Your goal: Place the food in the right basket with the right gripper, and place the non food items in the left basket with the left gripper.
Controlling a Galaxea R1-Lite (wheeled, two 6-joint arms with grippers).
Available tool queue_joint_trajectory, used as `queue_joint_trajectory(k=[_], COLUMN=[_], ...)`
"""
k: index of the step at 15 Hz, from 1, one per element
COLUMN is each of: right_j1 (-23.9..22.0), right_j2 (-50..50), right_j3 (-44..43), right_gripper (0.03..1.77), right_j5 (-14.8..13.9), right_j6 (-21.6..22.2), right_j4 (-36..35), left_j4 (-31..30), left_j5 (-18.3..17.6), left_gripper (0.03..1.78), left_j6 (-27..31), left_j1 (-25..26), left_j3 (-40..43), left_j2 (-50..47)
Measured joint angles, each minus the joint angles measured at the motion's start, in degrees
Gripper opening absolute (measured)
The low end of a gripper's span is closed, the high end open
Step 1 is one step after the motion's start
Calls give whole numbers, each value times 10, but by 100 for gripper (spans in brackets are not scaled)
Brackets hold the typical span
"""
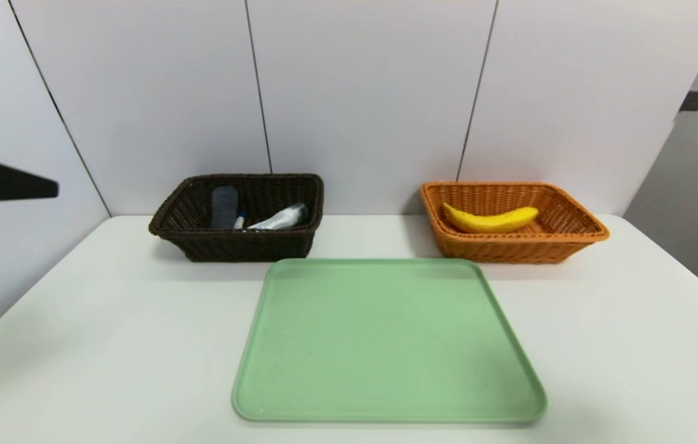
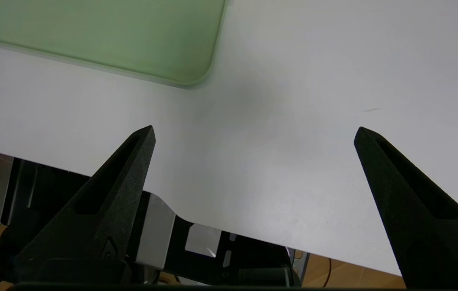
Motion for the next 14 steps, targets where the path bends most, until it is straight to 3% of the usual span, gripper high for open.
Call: queue_joint_trajectory(k=[2, 6, 11, 14], right_j1=[-5, -78, -100, -104], right_j2=[-20, -101, -277, -382], right_j3=[-1, 10, 114, 189], right_gripper=[170, 170, 170, 170], right_j5=[1, -3, -51, -74], right_j6=[-1, -5, -9, -14], right_j4=[0, 0, -1, -3], left_j4=[1, 6, 38, 42], left_j5=[7, 10, 42, 39], left_gripper=[167, 168, 169, 169], left_j6=[1, 0, 1, 11], left_j1=[26, 94, 116, 137], left_j3=[59, 133, 246, 310], left_j2=[-76, -205, -371, -445])
